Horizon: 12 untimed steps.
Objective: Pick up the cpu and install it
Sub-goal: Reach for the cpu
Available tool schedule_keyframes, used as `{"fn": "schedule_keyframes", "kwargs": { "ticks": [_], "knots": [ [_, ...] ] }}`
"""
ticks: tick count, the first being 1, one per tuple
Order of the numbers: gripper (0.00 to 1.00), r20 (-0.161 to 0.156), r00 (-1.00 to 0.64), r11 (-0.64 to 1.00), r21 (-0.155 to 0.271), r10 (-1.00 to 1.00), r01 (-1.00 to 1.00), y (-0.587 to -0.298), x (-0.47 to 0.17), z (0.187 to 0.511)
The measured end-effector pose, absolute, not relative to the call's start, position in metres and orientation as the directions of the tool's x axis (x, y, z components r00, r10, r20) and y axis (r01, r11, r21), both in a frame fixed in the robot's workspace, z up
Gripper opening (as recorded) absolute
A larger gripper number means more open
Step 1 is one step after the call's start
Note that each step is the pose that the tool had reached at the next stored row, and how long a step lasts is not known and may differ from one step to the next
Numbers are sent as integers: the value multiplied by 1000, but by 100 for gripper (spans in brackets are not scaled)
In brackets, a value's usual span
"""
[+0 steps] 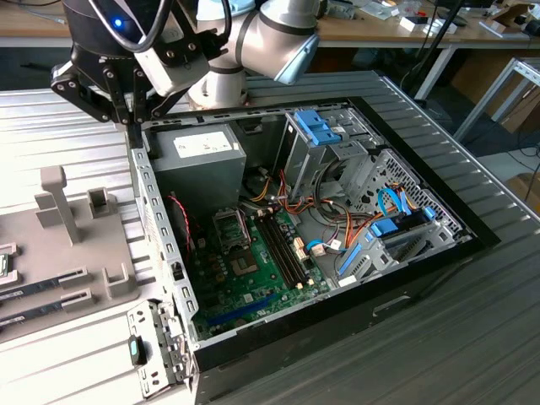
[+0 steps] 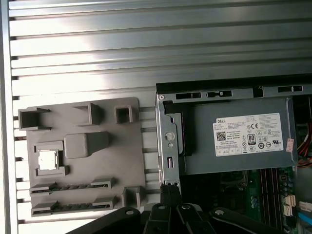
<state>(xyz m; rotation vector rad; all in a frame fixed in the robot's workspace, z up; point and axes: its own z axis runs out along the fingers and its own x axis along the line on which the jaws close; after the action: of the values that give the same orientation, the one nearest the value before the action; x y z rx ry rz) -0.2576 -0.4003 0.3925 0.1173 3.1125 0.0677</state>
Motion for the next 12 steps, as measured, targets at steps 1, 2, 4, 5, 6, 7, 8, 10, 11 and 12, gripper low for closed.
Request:
{"fn": "schedule_keyframes", "kwargs": {
  "ticks": [1,2,4,5,6,7,8,10,11,12],
  "knots": [
    [11,-25,-997,996,44,76,75,-400,-258,393],
    [11,-24,-997,996,44,76,75,-400,-259,393],
    [11,-24,-997,996,44,76,75,-400,-260,392],
    [11,-24,-997,996,44,76,75,-400,-260,393],
    [11,-24,-997,996,44,76,75,-400,-260,392],
    [11,-24,-997,996,44,76,75,-400,-261,392],
    [11,-24,-997,996,44,76,75,-400,-261,392],
    [11,-24,-997,996,44,76,75,-400,-262,392],
    [11,-24,-997,996,44,76,75,-400,-262,392],
    [11,-24,-997,996,44,76,75,-400,-263,392]
  ]
}}
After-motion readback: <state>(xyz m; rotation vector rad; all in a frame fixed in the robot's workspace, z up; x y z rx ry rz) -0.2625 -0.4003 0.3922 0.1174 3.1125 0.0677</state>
